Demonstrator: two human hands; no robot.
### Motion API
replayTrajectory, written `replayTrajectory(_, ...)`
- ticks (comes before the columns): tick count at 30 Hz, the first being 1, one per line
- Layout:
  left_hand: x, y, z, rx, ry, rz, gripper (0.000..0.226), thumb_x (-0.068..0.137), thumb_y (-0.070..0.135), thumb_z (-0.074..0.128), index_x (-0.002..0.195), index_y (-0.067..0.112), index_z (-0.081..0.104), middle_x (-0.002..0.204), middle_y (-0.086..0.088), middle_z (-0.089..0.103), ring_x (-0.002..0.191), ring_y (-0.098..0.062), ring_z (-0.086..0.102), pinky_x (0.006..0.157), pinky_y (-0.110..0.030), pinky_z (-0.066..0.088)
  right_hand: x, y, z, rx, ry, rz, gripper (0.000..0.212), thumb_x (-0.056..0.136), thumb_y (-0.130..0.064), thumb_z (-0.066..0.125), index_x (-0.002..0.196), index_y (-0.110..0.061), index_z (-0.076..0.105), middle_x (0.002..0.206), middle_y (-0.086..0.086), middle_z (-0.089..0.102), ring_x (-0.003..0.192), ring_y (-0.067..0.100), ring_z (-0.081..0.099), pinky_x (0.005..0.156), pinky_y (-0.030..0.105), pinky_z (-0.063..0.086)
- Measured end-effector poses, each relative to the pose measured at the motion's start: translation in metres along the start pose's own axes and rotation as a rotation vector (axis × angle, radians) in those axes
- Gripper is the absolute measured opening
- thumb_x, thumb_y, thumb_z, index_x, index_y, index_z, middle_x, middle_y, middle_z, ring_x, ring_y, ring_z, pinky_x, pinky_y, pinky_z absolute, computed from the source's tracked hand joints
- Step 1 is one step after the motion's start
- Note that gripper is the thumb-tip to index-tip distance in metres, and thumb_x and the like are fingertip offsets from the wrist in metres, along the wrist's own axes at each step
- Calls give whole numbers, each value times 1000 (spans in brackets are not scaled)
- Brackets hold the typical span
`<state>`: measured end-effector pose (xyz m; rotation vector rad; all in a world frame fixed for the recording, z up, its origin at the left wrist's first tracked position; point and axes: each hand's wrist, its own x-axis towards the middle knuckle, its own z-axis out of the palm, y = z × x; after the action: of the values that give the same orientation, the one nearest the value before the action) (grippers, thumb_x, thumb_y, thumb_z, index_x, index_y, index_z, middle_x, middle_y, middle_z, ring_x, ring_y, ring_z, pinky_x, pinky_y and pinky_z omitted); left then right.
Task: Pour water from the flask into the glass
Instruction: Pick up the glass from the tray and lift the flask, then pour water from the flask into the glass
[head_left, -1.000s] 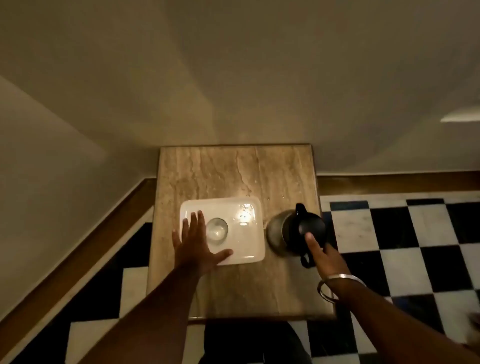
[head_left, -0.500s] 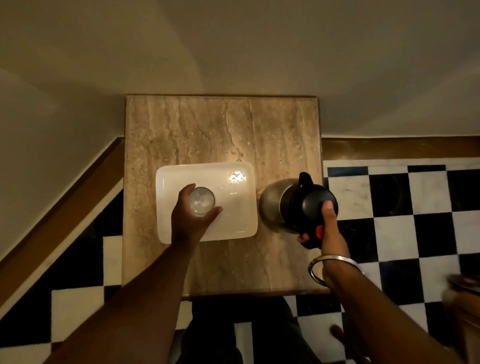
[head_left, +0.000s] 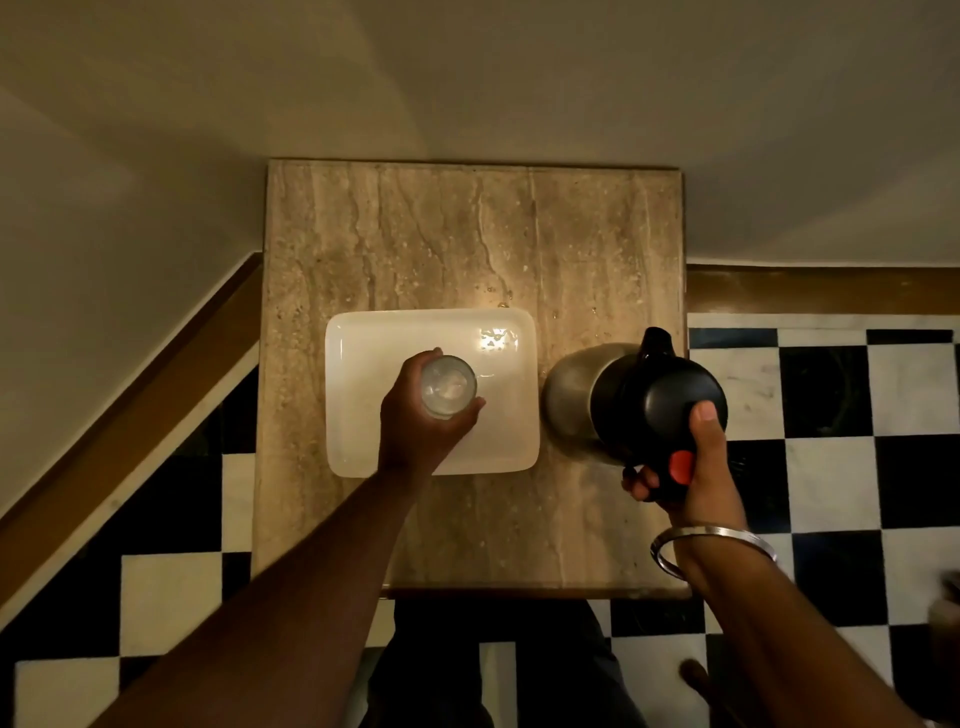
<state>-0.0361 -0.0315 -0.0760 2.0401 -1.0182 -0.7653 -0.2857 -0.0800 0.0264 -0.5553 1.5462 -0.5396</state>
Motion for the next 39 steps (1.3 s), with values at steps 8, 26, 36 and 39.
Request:
replayTrajectory(8,-9,16,-5,22,-71,67,73,64,28,94,124,12,56,121,-7,67,113,-17,59,98,-33,48,10,-20,-16,-118,-106,-36,80,68,-81,51,98,-9,69,43,0,46,48,21,48,81,49,45)
replayTrajectory(26,-44,164,-76,-60,-44,81,78,60,21,94,125,25,52,117,15,63,106,6,58,90,-5,40,-117,-166,-38,-629,-323,-300,114,44,-98,41,67,12,64,58,20,71,57,18,68,70,29,41)
replayTrajectory(36,-84,257,-142,-185,22,151,75,55,32,89,111,46,42,108,21,63,99,3,63,76,-7,47,-221,-273,-30,-907,-449,-364,88,49,-88,47,65,-6,77,57,13,74,49,11,67,63,25,42)
replayTrajectory(39,-84,268,-159,-227,29,190,73,53,38,89,108,49,43,105,21,64,97,0,64,75,-9,49,-244,-290,-18,-990,-443,-379,102,36,-97,46,64,-4,75,55,8,74,46,7,63,53,15,45)
